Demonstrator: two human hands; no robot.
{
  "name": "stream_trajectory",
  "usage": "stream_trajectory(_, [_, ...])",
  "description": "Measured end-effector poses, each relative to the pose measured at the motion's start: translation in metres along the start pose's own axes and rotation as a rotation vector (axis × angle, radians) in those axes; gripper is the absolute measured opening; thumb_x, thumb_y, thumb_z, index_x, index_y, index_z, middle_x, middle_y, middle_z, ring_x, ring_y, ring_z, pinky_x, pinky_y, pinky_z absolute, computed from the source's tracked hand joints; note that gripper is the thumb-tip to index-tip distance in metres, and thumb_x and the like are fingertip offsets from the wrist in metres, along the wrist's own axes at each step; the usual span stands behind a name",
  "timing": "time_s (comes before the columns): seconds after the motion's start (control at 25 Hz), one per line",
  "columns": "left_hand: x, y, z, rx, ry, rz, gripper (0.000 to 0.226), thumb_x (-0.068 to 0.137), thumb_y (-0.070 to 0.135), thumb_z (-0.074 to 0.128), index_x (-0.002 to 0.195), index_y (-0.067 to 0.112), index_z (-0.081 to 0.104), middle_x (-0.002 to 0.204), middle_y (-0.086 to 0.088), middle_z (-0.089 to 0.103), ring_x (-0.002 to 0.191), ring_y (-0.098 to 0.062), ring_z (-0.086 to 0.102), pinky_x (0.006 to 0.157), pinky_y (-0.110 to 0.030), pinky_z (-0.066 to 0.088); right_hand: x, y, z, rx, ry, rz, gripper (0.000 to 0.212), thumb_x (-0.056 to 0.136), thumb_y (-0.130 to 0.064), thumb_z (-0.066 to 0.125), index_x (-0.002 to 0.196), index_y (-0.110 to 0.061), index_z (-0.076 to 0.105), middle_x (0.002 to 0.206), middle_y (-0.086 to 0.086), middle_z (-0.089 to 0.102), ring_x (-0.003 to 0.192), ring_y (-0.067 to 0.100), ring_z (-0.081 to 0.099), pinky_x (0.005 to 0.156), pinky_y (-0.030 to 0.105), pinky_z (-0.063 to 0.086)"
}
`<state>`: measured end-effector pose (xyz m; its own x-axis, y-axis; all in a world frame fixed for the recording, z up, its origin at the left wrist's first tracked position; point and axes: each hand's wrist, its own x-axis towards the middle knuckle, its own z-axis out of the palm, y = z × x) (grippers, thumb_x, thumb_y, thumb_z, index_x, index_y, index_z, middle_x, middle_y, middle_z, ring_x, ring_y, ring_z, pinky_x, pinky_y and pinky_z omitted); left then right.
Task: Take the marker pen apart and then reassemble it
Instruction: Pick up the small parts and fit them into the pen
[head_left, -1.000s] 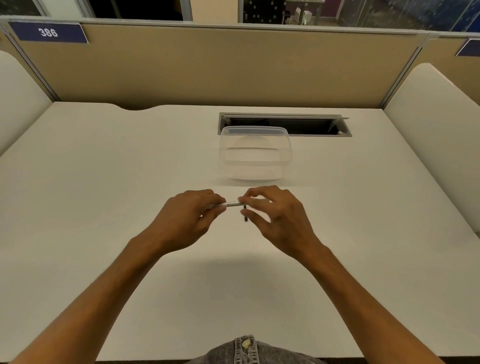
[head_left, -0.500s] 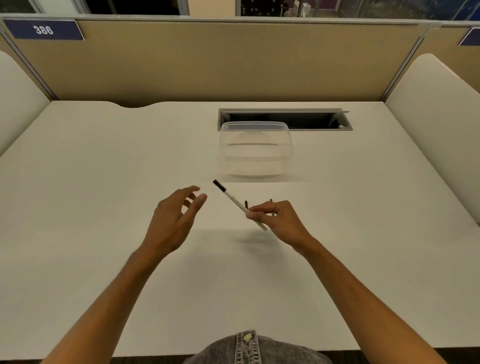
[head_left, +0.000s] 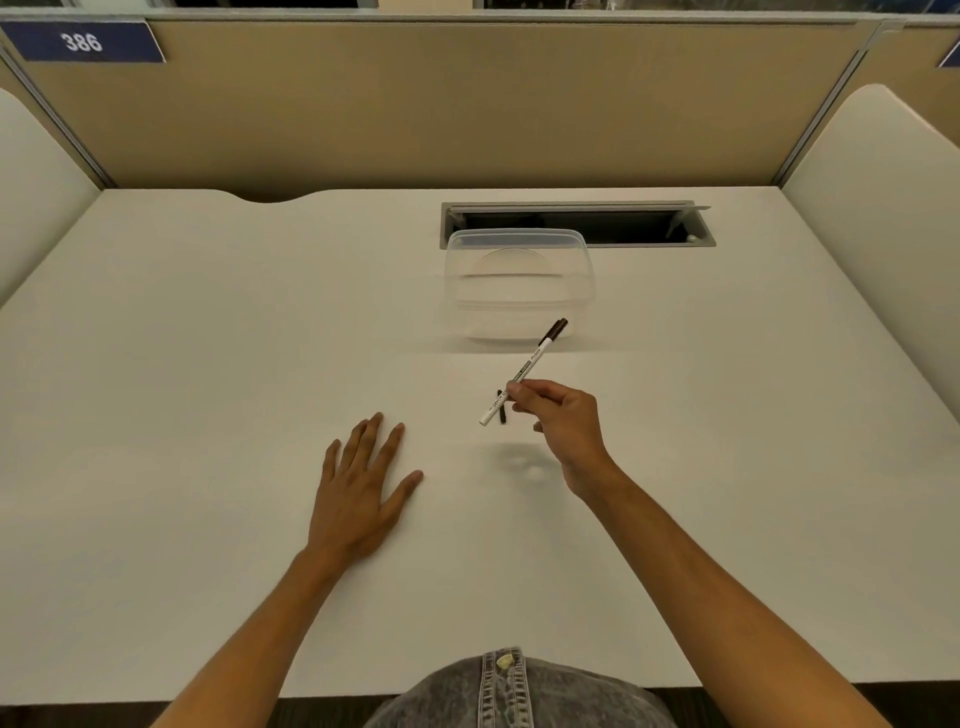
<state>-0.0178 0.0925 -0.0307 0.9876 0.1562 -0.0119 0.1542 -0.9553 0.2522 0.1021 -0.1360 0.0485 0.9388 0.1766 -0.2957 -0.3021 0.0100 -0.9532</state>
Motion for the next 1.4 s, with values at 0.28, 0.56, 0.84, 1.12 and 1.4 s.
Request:
stream_trajectory(0.28, [0.001, -0.001, 0.003, -0.019, 0.034, 0.003, 0.07, 0.09, 0.066, 0.019, 0.15, 0.031, 0.02, 0.161, 0.001, 0.014, 0.148, -0.015, 0.008, 0.12, -0.043, 0.008, -0.006, 0.021, 0.021, -0.483, 0.139, -0.598, 0.011, 0.08, -0.026, 0.077, 0.086, -0.017, 0.075, 0.08, -0.007, 0.075, 0.07, 0.006, 0.065, 0.058, 0.012, 0.04])
stream_trajectory(0.56, [0.001, -0.002, 0.005, -0.044, 0.05, -0.005, 0.069, 0.09, 0.067, 0.021, 0.15, 0.033, 0.021, 0.161, 0.002, 0.015, 0.148, -0.014, 0.008, 0.12, -0.043, 0.008, -0.017, 0.056, 0.031, -0.868, 0.034, -0.889, 0.017, 0.079, -0.021, 0.078, 0.09, -0.008, 0.074, 0.081, 0.003, 0.075, 0.07, 0.019, 0.069, 0.06, 0.029, 0.051])
stream_trajectory(0.84, [0.002, -0.002, 0.006, -0.044, 0.06, 0.001, 0.07, 0.089, 0.067, 0.021, 0.15, 0.032, 0.022, 0.161, 0.002, 0.016, 0.148, -0.015, 0.009, 0.12, -0.043, 0.008, -0.018, 0.039, 0.028, -0.771, 0.025, -0.712, 0.015, 0.081, -0.025, 0.075, 0.092, -0.016, 0.074, 0.085, -0.003, 0.074, 0.074, 0.012, 0.064, 0.066, 0.021, 0.047])
stream_trajectory(1.12, [0.001, -0.003, 0.006, -0.045, 0.064, 0.001, 0.068, 0.09, 0.066, 0.022, 0.149, 0.033, 0.022, 0.161, 0.001, 0.017, 0.148, -0.015, 0.009, 0.12, -0.044, 0.008, 0.0, 0.002, 0.034, -0.696, 0.014, -0.586, 0.012, 0.082, -0.03, 0.072, 0.088, -0.02, 0.074, 0.083, -0.01, 0.074, 0.074, 0.001, 0.064, 0.061, 0.004, 0.033])
stream_trajectory(1.4, [0.001, -0.003, 0.004, -0.047, 0.053, -0.001, 0.07, 0.089, 0.068, 0.018, 0.15, 0.032, 0.021, 0.161, 0.001, 0.015, 0.148, -0.015, 0.006, 0.12, -0.042, 0.006, 0.014, -0.017, 0.038, -0.686, -0.032, -0.501, 0.012, 0.08, -0.031, 0.073, 0.084, -0.02, 0.074, 0.08, -0.011, 0.074, 0.076, 0.0, 0.066, 0.069, 0.014, 0.046])
